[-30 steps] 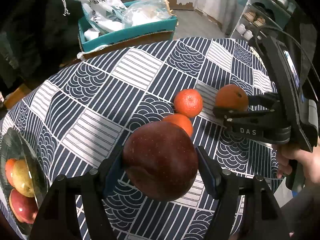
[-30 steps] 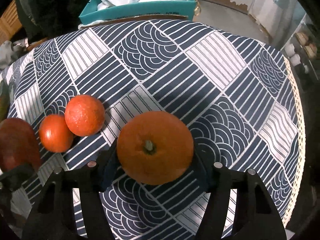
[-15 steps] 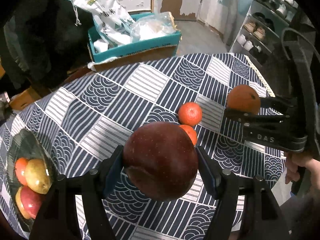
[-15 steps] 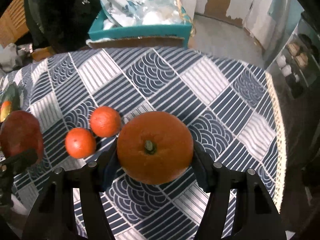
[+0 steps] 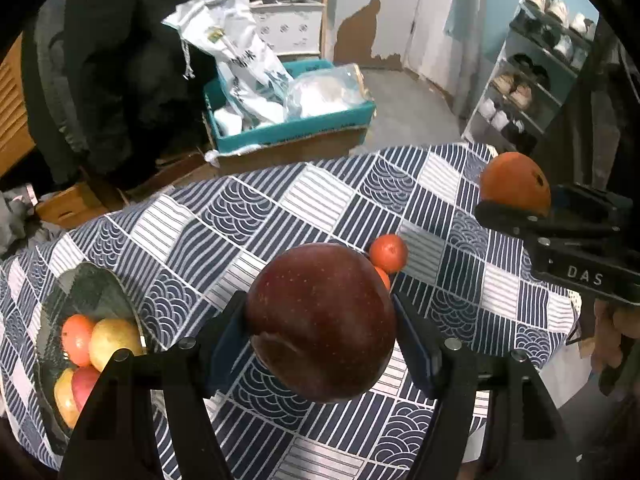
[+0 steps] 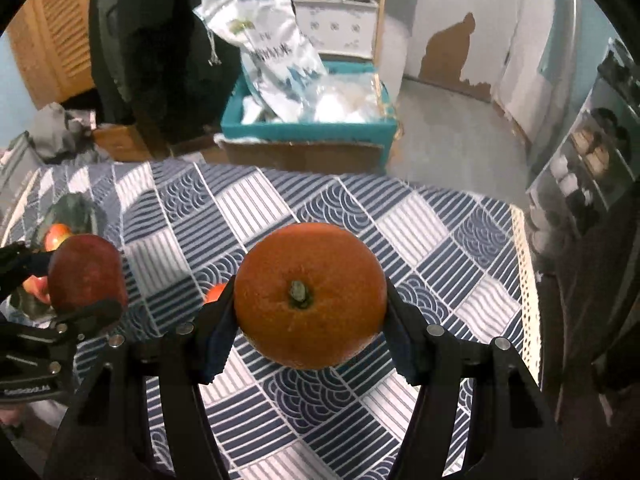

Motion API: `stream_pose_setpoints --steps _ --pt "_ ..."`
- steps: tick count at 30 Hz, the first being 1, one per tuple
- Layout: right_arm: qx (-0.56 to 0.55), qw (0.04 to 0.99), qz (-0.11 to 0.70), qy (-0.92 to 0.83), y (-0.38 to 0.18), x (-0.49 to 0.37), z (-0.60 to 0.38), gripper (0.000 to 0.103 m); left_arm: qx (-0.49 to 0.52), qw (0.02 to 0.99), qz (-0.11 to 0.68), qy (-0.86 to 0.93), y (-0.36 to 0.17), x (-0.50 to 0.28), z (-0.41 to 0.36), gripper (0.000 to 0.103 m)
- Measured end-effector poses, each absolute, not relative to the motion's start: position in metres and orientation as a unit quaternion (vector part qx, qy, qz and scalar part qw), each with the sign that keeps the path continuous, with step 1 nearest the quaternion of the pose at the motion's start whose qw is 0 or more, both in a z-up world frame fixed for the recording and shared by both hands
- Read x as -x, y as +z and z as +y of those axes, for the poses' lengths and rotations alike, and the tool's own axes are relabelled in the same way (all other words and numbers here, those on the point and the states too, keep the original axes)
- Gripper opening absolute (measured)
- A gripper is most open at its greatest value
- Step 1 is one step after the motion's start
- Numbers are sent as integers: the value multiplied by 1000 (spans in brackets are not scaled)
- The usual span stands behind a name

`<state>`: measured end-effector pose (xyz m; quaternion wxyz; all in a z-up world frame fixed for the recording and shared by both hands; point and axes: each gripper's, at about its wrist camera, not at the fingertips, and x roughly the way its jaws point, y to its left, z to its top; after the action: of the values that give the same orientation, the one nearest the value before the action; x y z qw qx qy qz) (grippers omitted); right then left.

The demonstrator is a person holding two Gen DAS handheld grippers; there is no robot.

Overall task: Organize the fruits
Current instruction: 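Carry the orange and red apple over the glass bowl with both tools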

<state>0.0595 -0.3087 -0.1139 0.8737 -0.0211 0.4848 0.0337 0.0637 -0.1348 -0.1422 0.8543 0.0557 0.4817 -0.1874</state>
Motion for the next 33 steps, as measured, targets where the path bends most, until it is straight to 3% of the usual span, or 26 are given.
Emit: stream_pose_setpoints --steps 33 --pt "47 903 401 146 -34 -60 -200 65 -1 900 417 -125 -72 -44 -24 72"
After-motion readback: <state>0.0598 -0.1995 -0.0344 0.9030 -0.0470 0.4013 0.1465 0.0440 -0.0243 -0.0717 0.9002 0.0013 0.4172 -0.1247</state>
